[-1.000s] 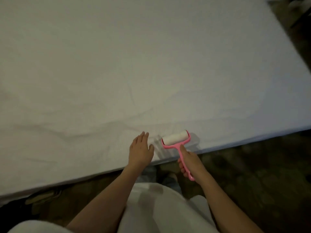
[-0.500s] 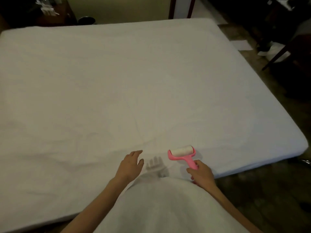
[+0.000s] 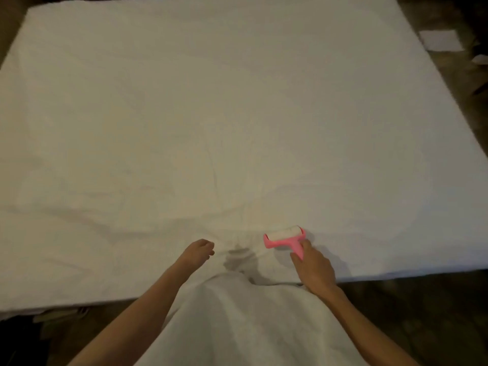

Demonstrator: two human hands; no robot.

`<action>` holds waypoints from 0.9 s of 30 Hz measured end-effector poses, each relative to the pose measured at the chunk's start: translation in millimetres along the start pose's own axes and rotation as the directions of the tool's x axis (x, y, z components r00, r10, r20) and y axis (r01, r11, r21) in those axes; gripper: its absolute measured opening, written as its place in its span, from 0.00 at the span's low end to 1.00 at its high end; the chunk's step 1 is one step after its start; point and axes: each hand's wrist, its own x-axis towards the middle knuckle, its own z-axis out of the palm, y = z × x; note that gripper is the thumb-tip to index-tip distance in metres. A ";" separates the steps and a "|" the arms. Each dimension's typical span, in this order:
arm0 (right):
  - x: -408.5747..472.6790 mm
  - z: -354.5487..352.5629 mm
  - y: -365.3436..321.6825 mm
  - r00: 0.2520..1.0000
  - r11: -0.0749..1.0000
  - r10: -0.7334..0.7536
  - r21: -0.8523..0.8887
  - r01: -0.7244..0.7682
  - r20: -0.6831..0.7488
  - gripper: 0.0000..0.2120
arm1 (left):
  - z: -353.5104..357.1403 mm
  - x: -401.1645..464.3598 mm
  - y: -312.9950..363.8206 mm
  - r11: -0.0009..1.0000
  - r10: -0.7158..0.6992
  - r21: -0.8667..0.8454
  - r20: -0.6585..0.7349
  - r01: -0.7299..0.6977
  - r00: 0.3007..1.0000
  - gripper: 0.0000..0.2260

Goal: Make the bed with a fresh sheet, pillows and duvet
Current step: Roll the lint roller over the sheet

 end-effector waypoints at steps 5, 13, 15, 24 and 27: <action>23.5 -6.7 9.9 0.981 0.987 -0.147 -0.040 0.153 0.129 0.21 | 33.2 -4.4 26.2 0.984 -0.097 -0.147 0.005 0.096 0.995 0.11; 62.3 9.2 -7.1 0.941 0.949 -0.198 -0.187 0.254 0.276 0.22 | 55.0 8.8 42.7 0.978 -0.180 -0.102 0.004 0.180 0.984 0.14; 76.1 5.5 -26.3 0.944 0.958 -0.198 -0.150 0.243 0.263 0.22 | 47.8 16.2 43.0 0.975 -0.202 -0.094 -0.012 0.199 0.979 0.14; 170.3 -41.8 -142.5 0.951 0.962 -0.209 -0.130 0.242 0.227 0.21 | -5.3 82.5 76.3 0.979 -0.183 -0.115 -0.123 0.169 0.975 0.12; 204.4 -60.3 -177.1 0.942 0.955 -0.236 -0.123 0.270 0.237 0.22 | -11.5 127.9 85.9 0.985 -0.168 0.030 -0.077 0.170 0.983 0.09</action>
